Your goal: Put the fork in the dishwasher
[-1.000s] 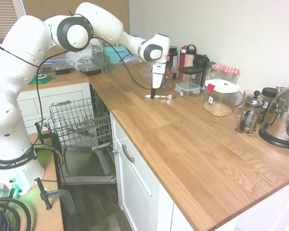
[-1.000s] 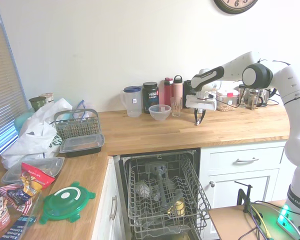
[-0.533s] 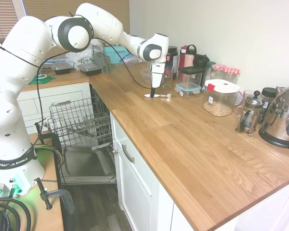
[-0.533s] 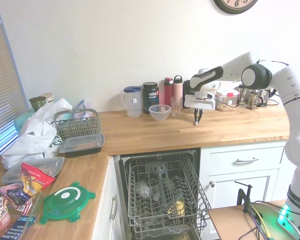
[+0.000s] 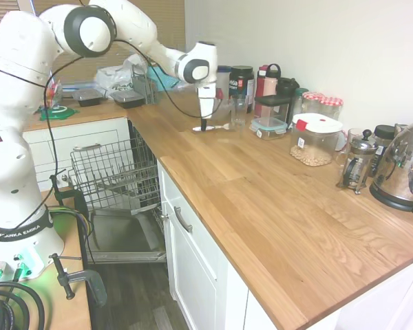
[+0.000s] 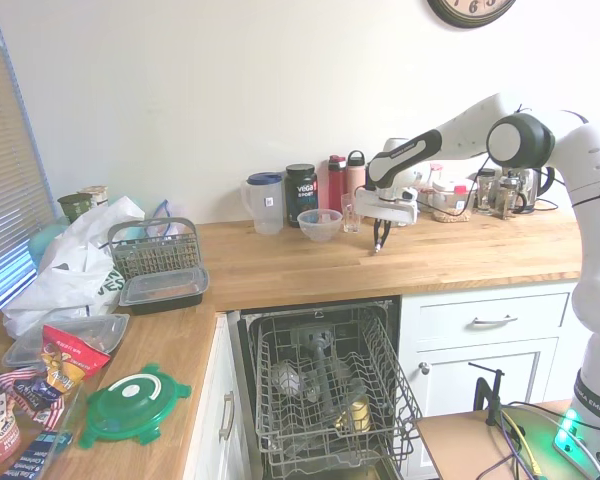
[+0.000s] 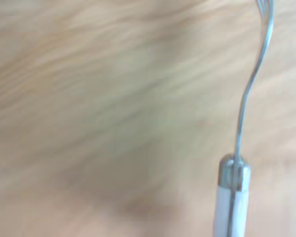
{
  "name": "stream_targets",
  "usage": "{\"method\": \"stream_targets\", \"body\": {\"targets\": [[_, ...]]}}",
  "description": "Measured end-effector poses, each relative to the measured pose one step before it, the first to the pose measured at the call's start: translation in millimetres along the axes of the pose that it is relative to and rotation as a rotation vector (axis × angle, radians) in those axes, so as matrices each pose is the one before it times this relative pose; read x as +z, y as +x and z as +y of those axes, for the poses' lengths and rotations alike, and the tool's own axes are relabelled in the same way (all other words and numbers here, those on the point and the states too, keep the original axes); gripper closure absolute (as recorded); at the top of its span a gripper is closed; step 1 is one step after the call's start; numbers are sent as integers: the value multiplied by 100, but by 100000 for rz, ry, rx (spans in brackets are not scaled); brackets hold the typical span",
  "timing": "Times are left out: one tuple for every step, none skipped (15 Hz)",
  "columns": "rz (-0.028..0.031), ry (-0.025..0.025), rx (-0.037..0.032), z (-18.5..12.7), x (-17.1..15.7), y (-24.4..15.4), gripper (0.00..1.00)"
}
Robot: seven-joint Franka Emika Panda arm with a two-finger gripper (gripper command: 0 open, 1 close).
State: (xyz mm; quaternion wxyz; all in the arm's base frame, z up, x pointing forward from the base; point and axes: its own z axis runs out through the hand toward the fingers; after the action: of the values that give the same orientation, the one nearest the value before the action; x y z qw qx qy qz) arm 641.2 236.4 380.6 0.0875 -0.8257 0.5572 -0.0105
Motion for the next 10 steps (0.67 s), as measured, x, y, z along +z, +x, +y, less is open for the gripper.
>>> {"method": "stream_targets", "body": {"targets": [[1757,1672,-1301,907,-1617,-1362,100],[2154,1781,-1729,1088,-1739,-1472,100],[2441,1176,-2032,1209,-1370,-1591,100],[2923,596,-1801,1339,-977,-1849,100],[3369,286,-2256,1487,-703,-2342,100],[3511,236,-2386,1709,-450,-2797,100],[3211,167,-2409,1779,-333,-2859,100],[2935,392,-2685,1804,-343,-2975,100],[2898,1288,-2876,1426,-638,-3022,100],[2788,1557,-2011,888,-843,-2710,100]]}}
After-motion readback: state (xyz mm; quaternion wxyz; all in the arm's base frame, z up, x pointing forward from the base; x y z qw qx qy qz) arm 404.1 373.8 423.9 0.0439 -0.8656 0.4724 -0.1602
